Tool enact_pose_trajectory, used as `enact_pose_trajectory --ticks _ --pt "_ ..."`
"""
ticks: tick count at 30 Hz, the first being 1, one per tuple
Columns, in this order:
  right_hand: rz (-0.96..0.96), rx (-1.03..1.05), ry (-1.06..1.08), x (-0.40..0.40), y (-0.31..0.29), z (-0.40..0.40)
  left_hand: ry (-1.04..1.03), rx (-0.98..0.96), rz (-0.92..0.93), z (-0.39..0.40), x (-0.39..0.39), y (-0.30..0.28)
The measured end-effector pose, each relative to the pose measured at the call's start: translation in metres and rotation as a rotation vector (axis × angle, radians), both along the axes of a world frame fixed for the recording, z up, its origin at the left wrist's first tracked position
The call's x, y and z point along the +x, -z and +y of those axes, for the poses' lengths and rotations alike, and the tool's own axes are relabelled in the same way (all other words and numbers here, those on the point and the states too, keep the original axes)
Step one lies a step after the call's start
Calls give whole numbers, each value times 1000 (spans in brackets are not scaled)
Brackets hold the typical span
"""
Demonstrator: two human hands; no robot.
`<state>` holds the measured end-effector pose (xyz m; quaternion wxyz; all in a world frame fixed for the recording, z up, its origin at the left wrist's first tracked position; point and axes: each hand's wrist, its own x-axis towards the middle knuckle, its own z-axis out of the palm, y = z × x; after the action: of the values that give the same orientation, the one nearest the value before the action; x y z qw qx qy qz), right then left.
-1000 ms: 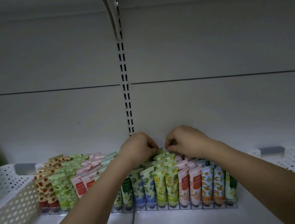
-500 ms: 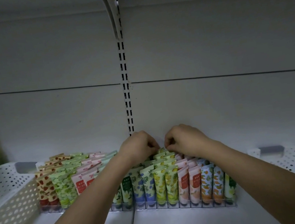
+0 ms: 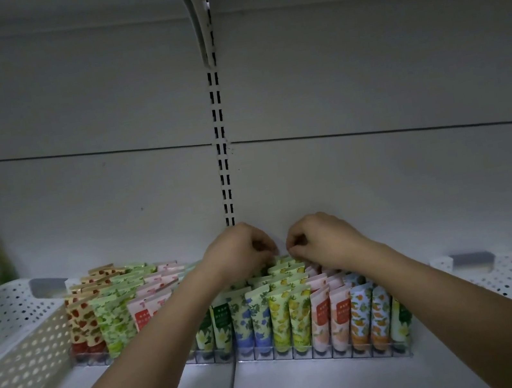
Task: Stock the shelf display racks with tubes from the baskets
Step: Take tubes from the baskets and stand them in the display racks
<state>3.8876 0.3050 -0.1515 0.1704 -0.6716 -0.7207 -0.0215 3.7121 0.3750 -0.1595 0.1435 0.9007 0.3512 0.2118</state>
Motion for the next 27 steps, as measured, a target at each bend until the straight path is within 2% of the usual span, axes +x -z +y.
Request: enact_pose_trajectory --ticks 4,8,17,22,27 --pt "139 76 -42 -4 -6 -6 -33 -2 -133 -4 -27 -8" --pt "239 94 -139 -20 -6 -13 -54 5 -150 -13 -51 -8" --pt "208 -58 -152 -54 -2 -42 -111 -26 -87 -53 -69 7" --pt "167 -29 -127 -66 5 -57 -181 11 -18 -76 -65 8" --pt "116 -15 -99 -78 10 -59 -151 31 28 -74 -69 12"
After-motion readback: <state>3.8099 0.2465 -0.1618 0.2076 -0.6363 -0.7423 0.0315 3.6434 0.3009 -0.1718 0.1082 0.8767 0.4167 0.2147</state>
